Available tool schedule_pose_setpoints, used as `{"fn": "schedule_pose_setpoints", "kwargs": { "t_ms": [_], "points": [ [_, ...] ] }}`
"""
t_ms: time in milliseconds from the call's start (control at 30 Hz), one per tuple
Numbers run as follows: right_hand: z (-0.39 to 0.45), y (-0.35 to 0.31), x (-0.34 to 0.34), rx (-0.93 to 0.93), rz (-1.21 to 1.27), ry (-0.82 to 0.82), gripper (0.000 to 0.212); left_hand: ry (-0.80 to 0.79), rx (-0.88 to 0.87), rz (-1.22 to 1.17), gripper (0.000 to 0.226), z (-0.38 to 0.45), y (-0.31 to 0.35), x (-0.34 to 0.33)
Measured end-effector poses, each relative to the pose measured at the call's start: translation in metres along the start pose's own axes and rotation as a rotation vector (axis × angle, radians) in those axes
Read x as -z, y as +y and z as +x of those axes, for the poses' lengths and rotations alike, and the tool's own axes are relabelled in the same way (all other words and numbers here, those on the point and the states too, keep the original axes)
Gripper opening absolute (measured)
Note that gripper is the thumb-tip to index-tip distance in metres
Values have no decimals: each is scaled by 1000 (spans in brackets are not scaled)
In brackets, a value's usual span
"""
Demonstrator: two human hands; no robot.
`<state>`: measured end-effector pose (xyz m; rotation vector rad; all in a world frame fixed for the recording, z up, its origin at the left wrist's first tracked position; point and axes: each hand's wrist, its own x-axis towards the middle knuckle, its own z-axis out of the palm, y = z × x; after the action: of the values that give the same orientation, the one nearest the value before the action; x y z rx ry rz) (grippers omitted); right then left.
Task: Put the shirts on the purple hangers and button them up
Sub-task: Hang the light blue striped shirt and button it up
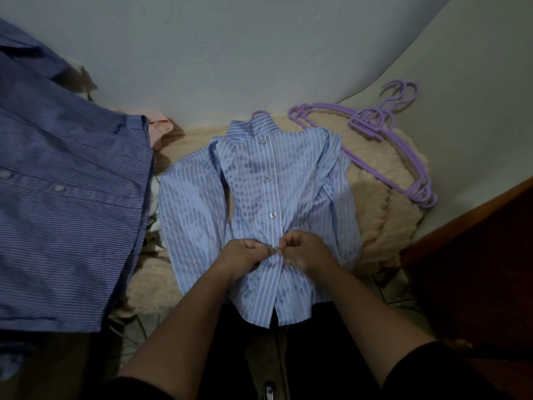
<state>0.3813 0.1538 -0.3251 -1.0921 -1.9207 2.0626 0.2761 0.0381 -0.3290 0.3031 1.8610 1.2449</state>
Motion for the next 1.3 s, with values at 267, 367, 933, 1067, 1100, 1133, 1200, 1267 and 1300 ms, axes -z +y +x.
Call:
{"fn": "schedule_pose_setpoints", "kwargs": {
  "t_ms": [267, 367, 933, 1067, 1100, 1133, 1200, 1267, 1300],
  "points": [
    [7, 4, 1, 19, -113, -6, 40, -14, -55, 78, 20, -6, -1, -2],
    [6, 3, 1, 26, -81, 2, 40, 0, -71, 80, 21, -7, -2, -2],
    [6, 5, -6, 29, 5, 31, 31, -16, -8, -5, 20, -7, 1, 3],
    [6, -6, 2, 73, -82, 23, 25, 8, -27, -91, 25, -7, 4, 1],
    [6, -11, 5, 95, -68, 20, 24, 33, -54, -112, 23, -6, 6, -1],
    [7, -16, 8, 118, -38, 12, 24, 65, -89, -123, 18, -7, 8, -2],
    [10, -27, 12, 149, 33, 7, 28, 137, -173, -112, 13, -6, 16, -3],
    [15, -41, 16, 178, 77, 13, 30, 196, -248, -92, 9, -2, 32, 1],
    [19, -48, 18, 197, 70, 21, 32, 226, -288, -86, 7, 2, 41, 4]
  ]
}}
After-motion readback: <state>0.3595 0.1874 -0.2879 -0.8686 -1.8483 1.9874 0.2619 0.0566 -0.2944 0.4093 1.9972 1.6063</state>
